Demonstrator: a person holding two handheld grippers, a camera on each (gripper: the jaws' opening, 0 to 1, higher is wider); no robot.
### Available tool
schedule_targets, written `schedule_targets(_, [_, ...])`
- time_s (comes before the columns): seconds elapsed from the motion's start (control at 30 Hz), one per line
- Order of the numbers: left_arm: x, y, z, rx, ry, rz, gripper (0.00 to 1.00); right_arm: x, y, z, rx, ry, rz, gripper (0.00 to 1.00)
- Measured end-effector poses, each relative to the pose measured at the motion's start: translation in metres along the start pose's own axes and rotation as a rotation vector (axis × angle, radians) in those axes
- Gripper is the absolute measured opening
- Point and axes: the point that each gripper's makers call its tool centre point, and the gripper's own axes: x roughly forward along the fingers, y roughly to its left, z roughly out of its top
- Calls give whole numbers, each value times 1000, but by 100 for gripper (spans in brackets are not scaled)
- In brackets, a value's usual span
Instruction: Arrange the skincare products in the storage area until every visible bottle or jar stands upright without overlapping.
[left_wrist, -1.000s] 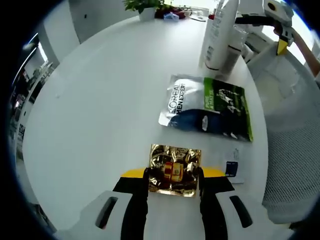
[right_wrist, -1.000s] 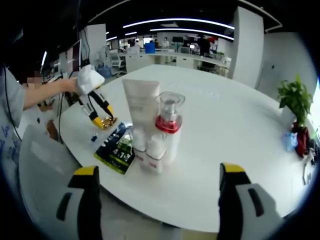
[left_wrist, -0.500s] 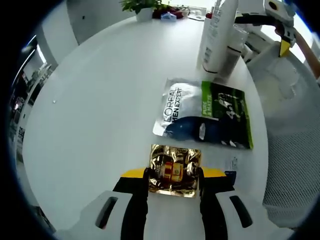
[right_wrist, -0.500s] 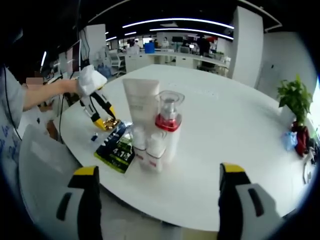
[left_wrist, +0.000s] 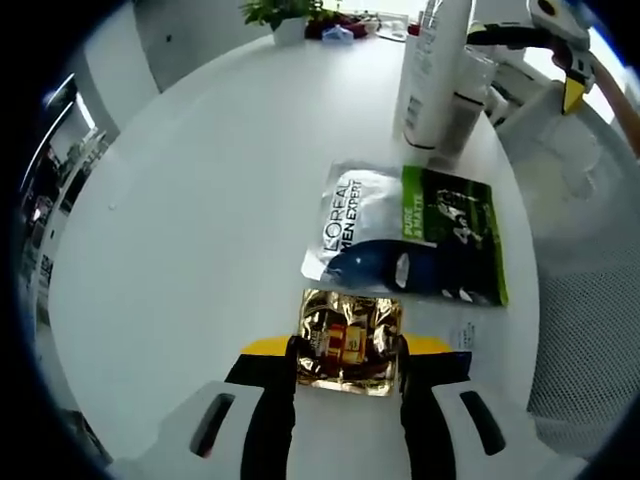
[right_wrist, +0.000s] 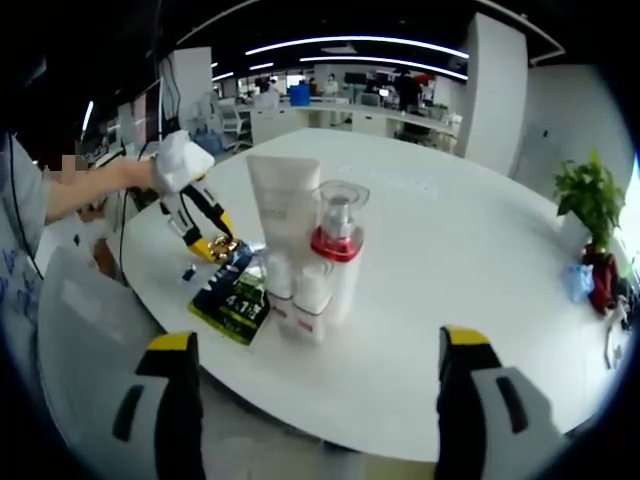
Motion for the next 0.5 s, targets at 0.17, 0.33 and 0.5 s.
schedule_targets(0.17, [-1,2,1,31,-11,22,41,1,2,0,-7,4,5,100])
schedule_targets(0.33, [-2,1,1,40,-4,25,42,2,4,-1,-16,10,12,100])
schedule_targets(0.5, [-2,-1,0,44,-1,17,44,1,4,-1,-13,9,9,100])
